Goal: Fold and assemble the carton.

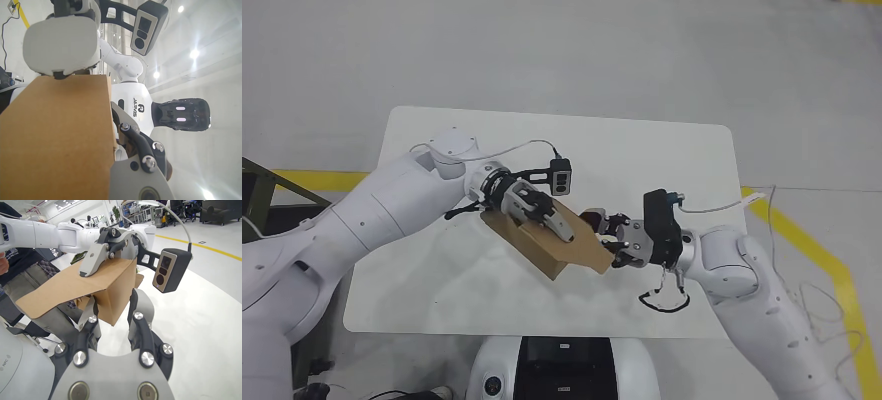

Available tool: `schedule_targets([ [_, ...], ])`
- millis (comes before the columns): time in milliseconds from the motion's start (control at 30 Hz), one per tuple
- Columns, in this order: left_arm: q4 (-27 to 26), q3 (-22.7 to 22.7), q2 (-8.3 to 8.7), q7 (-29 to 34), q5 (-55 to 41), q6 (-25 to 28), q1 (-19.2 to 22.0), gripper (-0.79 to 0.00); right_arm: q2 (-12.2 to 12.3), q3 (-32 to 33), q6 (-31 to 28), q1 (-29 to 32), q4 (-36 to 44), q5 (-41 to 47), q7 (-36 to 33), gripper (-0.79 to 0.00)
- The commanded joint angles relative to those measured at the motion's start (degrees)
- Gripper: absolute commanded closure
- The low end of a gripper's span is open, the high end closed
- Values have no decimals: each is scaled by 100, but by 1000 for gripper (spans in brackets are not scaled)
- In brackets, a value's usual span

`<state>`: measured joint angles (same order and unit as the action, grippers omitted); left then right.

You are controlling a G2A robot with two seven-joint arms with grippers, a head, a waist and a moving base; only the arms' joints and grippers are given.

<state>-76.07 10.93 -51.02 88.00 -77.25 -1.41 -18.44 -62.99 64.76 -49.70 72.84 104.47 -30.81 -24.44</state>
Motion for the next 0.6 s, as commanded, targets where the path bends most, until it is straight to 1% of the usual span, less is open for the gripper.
schedule_targets([
  [0,25,-26,-13,0,-14,2,9,0,3,-14,23,2,36,-17,3,-299],
  [200,104,-66,-54,0,-87,33,25,0,5,-111,64,11,91,-27,1,-280],
  [267,127,-79,-76,0,-111,33,28,0,3,-150,90,9,112,-23,9,-249],
  [367,166,-95,-115,0,-133,33,37,0,3,-199,132,6,129,-32,6,-175],
  [467,203,-105,-154,0,-146,36,48,0,5,-228,169,7,147,-48,7,-15],
  [500,218,-109,-165,0,-147,37,53,0,6,-232,185,9,148,-50,11,0],
  [567,243,-115,-184,0,-141,43,63,0,9,-233,223,13,156,-61,16,0],
])
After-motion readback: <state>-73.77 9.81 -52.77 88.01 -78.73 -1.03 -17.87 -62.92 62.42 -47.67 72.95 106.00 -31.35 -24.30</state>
